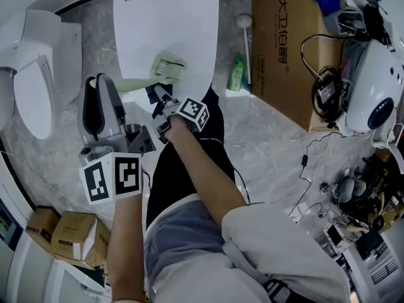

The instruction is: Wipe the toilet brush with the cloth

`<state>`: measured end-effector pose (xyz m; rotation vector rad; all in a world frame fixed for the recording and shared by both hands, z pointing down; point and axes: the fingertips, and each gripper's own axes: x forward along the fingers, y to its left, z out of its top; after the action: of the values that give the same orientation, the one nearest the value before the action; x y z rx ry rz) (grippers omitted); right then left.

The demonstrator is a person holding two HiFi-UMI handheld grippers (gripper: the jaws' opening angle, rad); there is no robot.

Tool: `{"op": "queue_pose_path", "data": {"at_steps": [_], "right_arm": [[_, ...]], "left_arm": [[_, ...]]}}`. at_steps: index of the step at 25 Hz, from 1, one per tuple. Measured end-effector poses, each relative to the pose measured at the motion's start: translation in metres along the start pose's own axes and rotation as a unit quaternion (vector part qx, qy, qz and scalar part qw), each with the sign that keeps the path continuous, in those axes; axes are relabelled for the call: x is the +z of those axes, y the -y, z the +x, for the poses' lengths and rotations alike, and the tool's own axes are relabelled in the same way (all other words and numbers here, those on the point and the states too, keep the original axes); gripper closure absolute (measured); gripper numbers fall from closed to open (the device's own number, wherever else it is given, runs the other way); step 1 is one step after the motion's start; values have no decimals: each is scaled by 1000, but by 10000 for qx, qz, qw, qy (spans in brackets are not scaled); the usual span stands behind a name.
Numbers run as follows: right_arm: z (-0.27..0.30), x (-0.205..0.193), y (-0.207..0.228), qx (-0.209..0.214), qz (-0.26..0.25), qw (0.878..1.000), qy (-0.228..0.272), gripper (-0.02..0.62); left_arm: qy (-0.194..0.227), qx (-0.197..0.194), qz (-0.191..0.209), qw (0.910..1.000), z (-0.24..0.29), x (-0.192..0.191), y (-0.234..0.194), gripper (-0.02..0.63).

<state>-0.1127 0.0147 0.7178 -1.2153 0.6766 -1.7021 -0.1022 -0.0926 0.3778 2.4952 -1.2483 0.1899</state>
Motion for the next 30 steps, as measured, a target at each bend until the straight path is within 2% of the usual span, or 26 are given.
{"op": "queue_pose_path", "data": {"at_steps": [13, 20, 30], "right_arm": [[-5, -28, -38, 248, -871, 9925, -826, 497], [-1, -39, -51, 216, -1901, 9725, -1326, 497], [9, -39, -72, 390, -2362, 9587, -1535, 497]], "left_arm": [[-27, -6, 37, 10000, 3, 4, 0, 606], [-36, 10, 21, 10000, 3, 4, -2, 606], [-47, 22, 39, 10000, 6, 4, 1, 606]]}}
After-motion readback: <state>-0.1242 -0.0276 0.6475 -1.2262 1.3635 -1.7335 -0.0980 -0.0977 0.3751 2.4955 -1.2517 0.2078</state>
